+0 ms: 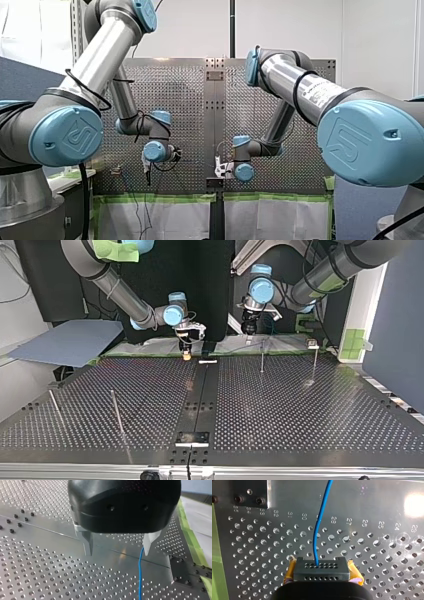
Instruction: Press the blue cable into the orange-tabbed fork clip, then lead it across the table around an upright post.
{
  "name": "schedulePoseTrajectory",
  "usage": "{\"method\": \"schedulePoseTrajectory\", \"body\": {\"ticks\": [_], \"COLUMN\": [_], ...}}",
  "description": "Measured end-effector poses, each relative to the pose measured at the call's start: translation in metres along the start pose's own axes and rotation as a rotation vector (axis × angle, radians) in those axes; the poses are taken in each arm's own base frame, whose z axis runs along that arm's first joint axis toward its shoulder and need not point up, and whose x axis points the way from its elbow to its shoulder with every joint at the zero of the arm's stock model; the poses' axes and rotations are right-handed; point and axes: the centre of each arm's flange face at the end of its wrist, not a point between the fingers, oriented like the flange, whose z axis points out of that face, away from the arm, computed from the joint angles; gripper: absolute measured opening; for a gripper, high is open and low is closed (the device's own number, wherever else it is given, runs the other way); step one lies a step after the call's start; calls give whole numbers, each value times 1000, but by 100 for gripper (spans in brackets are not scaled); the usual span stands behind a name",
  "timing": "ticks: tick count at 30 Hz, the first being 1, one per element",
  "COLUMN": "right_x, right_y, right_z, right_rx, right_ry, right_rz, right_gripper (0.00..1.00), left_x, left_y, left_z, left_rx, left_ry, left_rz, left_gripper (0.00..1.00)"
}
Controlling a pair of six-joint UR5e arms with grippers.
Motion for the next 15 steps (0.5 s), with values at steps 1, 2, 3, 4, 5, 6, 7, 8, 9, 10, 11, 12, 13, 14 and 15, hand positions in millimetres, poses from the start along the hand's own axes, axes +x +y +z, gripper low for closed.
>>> {"method": "schedulePoseTrajectory", "body": {"ticks": [1, 2, 3, 4, 5, 6, 7, 8, 9, 10, 11, 12, 13, 14, 15], "right_x": [0, 0, 0, 0, 0, 0, 0, 0, 0, 0, 0, 0, 0, 0, 0], "right_y": [0, 0, 0, 0, 0, 0, 0, 0, 0, 0, 0, 1, 1, 1, 1], "right_z": [0, 0, 0, 0, 0, 0, 0, 0, 0, 0, 0, 0, 0, 0, 0], "right_rx": [0, 1, 1, 1, 1, 0, 0, 0, 0, 0, 0, 0, 0, 0, 0], "right_ry": [0, 0, 0, 0, 0, 0, 0, 0, 0, -1, -1, -1, -1, -1, -1], "right_rz": [0, 0, 0, 0, 0, 0, 0, 0, 0, 0, 0, -1, -1, -1, 0], "right_gripper": [0, 0, 0, 0, 0, 0, 0, 0, 0, 0, 0, 0, 0, 0, 0], "left_x": [0, 0, 1, 2, 4, 5, 7, 9, 11, 12, 14, 16, 17, 18, 18], "left_y": [0, 0, 1, 1, 2, 2, 2, 3, 3, 3, 4, 5, 5, 6, 6], "left_z": [2, 6, 8, 11, 14, 17, 20, 24, 27, 30, 34, 37, 40, 44, 47], "left_rx": [-2, -5, -8, -12, -16, -18, -20, -23, -26, -30, -37, -43, -47, -52, -54], "left_ry": [3, 8, 12, 18, 23, 25, 27, 28, 27, 27, 26, 24, 23, 21, 19], "left_rz": [-1, -2, -2, -1, 2, 5, 8, 11, 13, 14, 15, 16, 16, 17, 17], "left_gripper": [100, 100, 100, 100, 100, 100, 100, 100, 100, 100, 100, 100, 100, 100, 100]}}
